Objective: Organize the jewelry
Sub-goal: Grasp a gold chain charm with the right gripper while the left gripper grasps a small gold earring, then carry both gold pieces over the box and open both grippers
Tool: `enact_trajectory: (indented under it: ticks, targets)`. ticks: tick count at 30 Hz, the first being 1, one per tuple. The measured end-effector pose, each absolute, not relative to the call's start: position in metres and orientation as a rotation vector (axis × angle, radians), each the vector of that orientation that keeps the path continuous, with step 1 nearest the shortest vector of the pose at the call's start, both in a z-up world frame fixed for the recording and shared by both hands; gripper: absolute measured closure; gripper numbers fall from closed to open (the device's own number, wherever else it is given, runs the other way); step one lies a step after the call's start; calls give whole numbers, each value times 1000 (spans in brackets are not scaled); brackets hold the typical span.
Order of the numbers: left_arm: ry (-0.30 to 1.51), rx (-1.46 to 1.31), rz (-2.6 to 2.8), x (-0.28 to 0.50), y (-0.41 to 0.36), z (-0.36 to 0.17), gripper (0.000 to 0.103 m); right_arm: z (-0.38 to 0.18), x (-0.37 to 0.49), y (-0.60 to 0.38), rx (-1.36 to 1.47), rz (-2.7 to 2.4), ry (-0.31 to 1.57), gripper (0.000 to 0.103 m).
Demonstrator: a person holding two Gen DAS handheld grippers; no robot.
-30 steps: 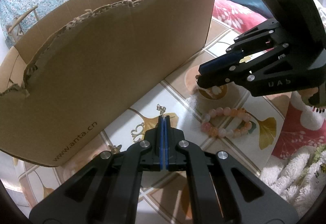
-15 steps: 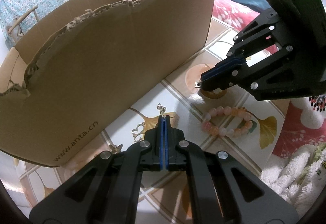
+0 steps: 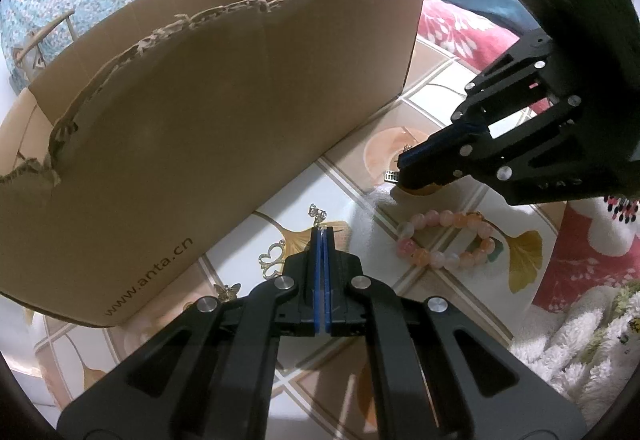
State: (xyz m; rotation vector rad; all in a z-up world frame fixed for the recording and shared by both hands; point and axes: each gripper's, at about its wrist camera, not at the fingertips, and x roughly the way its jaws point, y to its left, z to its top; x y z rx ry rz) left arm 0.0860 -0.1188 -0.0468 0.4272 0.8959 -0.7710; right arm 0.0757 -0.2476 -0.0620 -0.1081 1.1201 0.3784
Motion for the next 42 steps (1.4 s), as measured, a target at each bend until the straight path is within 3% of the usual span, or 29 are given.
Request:
enact_trajectory:
  ticks: [12,28,36,42]
  targets:
    - [833,360,-779,80,-106,-20,102,-30,67,-246,-58,341,1026,98]
    - [544,302,-808,95,-98,80,102,77,75,-248,-92,352,711,98]
    - [924,105,-771,219,-115,50,102,55,173,-255,-16,410,892,98]
    - [1066,-5,-705,258,-109,27,101,36,211,-254,7,353,986,98]
